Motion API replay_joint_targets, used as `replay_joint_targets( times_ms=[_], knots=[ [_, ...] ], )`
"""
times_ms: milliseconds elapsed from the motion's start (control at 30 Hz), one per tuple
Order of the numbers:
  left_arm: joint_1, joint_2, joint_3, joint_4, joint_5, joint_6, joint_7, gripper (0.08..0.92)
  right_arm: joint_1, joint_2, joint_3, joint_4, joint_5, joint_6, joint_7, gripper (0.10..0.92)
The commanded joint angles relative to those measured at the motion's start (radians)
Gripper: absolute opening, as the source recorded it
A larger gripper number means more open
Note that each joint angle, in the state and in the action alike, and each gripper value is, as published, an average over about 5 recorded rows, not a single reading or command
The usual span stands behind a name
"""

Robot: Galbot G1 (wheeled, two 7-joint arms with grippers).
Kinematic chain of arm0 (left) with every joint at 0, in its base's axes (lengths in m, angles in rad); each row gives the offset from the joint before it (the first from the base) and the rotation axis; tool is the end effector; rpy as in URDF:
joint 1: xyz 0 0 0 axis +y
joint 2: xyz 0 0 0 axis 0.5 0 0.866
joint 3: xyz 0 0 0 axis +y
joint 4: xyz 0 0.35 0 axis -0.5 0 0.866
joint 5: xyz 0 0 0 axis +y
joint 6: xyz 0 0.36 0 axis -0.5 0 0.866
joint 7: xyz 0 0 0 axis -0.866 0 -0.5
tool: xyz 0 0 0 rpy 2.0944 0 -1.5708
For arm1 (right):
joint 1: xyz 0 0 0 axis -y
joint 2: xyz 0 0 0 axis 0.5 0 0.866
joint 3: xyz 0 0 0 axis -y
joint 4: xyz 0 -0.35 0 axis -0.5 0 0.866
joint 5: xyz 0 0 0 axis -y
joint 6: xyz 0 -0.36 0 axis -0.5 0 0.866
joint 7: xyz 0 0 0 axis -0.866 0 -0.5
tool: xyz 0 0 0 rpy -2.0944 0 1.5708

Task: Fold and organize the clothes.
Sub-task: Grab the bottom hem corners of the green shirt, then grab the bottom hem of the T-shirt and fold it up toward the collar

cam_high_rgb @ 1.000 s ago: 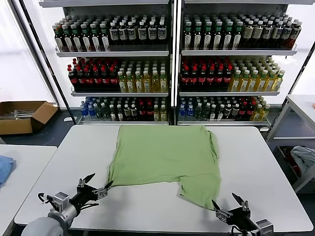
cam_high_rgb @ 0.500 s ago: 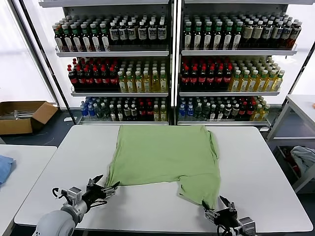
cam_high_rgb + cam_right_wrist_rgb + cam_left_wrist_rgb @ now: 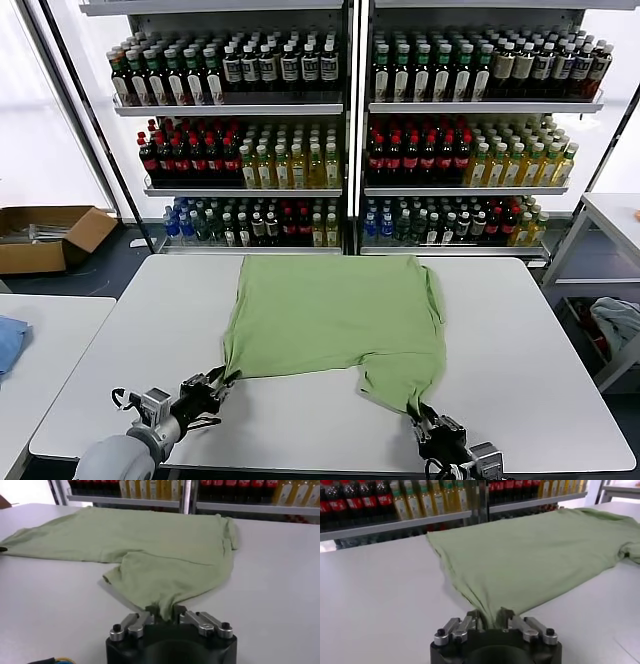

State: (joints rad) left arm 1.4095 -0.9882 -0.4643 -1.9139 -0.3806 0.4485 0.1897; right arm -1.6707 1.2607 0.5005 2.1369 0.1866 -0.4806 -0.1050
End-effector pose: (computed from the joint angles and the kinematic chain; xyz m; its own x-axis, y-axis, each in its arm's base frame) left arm 0.2448 0.1092 -0.3090 -0.7833 0.3197 0.5332 0.3987 0.9164 0.0363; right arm 0.1581 -0.0412 -0.3004 -0.8113 -0.2337 0.5359 -0.2733 0.9619 0.0058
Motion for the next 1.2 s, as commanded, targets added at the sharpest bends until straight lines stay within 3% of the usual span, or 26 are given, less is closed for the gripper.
replay_joint_targets(
  times_ms=[33, 167, 433, 700, 1000, 1200],
  knots=[
    [0.010, 0.000, 0.005, 0.000, 0.007, -0.003, 0.007, 0.151, 0.009, 0.005, -0.013, -0.006, -0.003, 0.002, 0.007, 0.107],
    [0.030, 0.003, -0.013, -0.032, 0.008, -0.007, 0.008, 0.107, -0.008, 0.003, 0.003, 0.007, -0.003, 0.063, -0.022, 0.107],
    [0.094, -0.001, -0.075, -0.125, 0.012, -0.019, 0.005, 0.102, -0.126, 0.001, 0.102, 0.065, -0.003, 0.270, -0.125, 0.107],
    [0.186, -0.001, -0.151, -0.247, 0.028, -0.013, -0.019, 0.103, -0.275, 0.022, 0.230, 0.174, 0.038, 0.365, -0.166, 0.107],
    [0.426, -0.022, -0.287, -0.385, 0.066, -0.025, -0.035, 0.103, -0.450, 0.097, 0.298, 0.271, 0.070, 0.473, -0.173, 0.107],
    [0.516, -0.062, -0.321, -0.458, 0.109, -0.017, -0.056, 0.102, -0.481, 0.086, 0.292, 0.298, 0.164, 0.485, -0.168, 0.107]
  ],
)
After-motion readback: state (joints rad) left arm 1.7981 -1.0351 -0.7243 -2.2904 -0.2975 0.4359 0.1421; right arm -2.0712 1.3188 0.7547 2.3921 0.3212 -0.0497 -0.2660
